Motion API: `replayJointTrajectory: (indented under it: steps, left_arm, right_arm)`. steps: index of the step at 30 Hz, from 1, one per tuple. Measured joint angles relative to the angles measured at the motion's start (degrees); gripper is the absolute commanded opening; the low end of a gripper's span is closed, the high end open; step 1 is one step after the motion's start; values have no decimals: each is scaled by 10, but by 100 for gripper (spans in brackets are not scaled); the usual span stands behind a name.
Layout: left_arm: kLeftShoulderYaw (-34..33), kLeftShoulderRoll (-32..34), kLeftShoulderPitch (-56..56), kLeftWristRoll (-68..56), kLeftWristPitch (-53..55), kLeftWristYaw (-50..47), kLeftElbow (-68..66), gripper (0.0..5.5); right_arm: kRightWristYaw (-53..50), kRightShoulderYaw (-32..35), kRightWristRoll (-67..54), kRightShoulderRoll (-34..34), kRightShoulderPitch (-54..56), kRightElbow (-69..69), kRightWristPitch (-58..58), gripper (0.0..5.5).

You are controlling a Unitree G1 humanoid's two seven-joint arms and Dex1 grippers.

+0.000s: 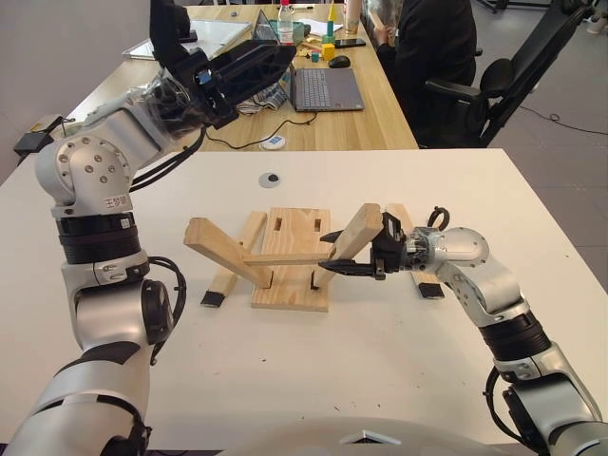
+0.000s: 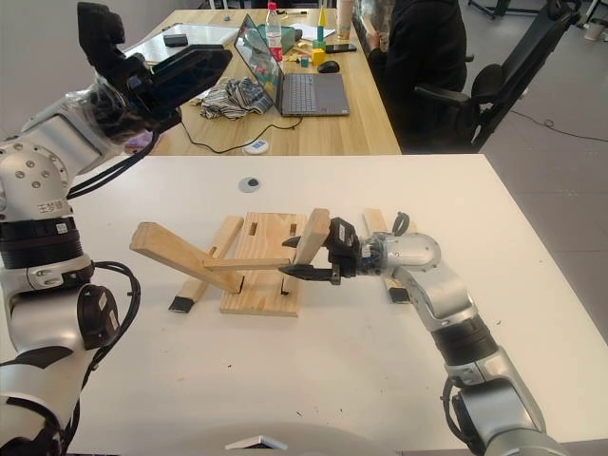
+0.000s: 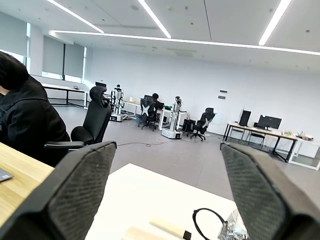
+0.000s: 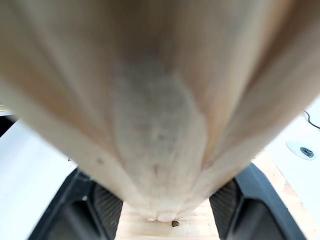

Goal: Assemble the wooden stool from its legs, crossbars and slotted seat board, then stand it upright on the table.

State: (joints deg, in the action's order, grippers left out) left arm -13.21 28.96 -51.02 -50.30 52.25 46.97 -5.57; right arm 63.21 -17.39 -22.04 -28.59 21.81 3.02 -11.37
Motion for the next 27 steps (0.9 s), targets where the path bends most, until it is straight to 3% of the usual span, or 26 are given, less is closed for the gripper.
replayJointTrajectory:
  steps: [8, 17, 27]
  left_arm:
    - [46, 48, 44, 20, 13, 37, 43, 383]
    - [51, 67, 87, 25, 15, 42, 81, 383]
    - [174, 128, 138, 131, 14, 55, 139, 383]
  right_arm:
    - [-7, -22, 2, -17, 14, 10, 8, 205]
    - [-8, -57, 13, -38, 53, 18, 10, 205]
    - [37, -64, -7, -42, 127, -26, -71, 205]
